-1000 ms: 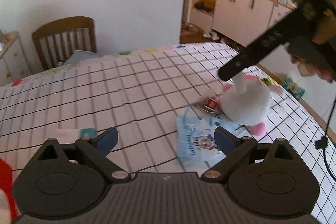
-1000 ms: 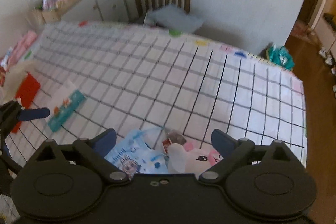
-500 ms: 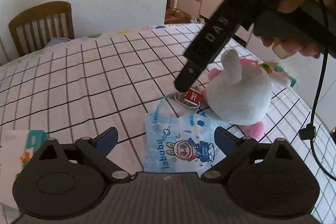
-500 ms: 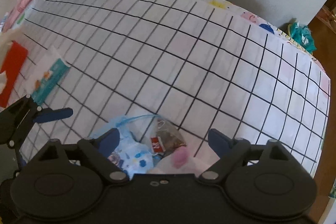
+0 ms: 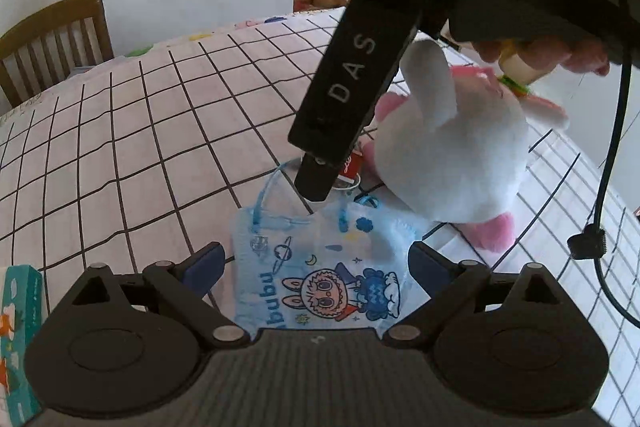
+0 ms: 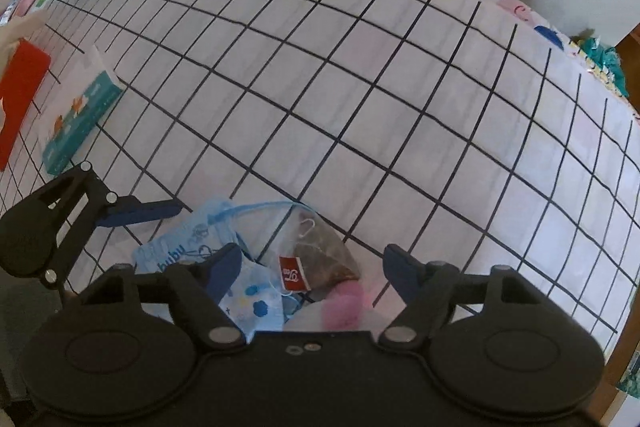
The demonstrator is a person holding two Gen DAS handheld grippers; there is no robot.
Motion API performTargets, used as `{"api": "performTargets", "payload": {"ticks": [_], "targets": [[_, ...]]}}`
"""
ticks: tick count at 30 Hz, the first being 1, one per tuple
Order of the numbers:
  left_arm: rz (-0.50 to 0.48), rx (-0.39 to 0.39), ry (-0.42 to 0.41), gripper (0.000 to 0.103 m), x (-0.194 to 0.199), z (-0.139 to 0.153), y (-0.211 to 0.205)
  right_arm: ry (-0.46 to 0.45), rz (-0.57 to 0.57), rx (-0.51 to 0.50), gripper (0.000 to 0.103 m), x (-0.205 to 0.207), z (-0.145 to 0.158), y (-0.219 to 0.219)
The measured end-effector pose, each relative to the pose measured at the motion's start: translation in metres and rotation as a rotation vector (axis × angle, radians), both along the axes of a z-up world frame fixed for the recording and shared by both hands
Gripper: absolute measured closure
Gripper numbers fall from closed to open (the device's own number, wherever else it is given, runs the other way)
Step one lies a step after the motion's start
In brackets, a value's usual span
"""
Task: Organize soft objects
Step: 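Grasp the blue printed bag with the left tool while the right tool grasps the tea sachet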
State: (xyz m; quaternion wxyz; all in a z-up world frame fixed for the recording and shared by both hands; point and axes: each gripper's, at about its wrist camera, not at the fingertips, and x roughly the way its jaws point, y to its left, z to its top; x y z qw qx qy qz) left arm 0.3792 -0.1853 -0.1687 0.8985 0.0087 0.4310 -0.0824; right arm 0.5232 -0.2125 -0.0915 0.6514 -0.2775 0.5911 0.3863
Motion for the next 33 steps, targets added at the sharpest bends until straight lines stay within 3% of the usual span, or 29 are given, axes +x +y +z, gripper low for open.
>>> {"api": "performTargets", "payload": {"ticks": [5, 13, 16, 21, 28, 33], "targets": [[0.002, 0.043, 0.006, 0.004, 0.005, -0.007, -0.008, 0.016, 0.011, 0.013, 0.036, 0.001, -0.005, 0.000], [0.008, 0.065, 0.010, 0.009, 0.010, -0.005, -0.017, 0.011, 0.021, 0.025, 0.060, 0.000, -0.008, 0.001], [0.012, 0.062, -0.006, 0.027, 0.005, -0.001, -0.015, 0.004, 0.031, 0.028, 0.066, -0.002, -0.009, 0.001], [0.001, 0.047, -0.015, 0.066, 0.004, 0.004, -0.014, -0.010, 0.038, 0.041, 0.073, -0.005, -0.006, 0.000], [0.027, 0.003, -0.010, 0.081, 0.004, 0.005, -0.002, -0.008, 0.017, 0.094, 0.094, -0.003, 0.010, -0.012], [0.054, -0.020, -0.005, 0.085, 0.004, 0.005, 0.010, -0.023, 0.013, 0.165, 0.101, -0.007, 0.029, -0.018]]}}
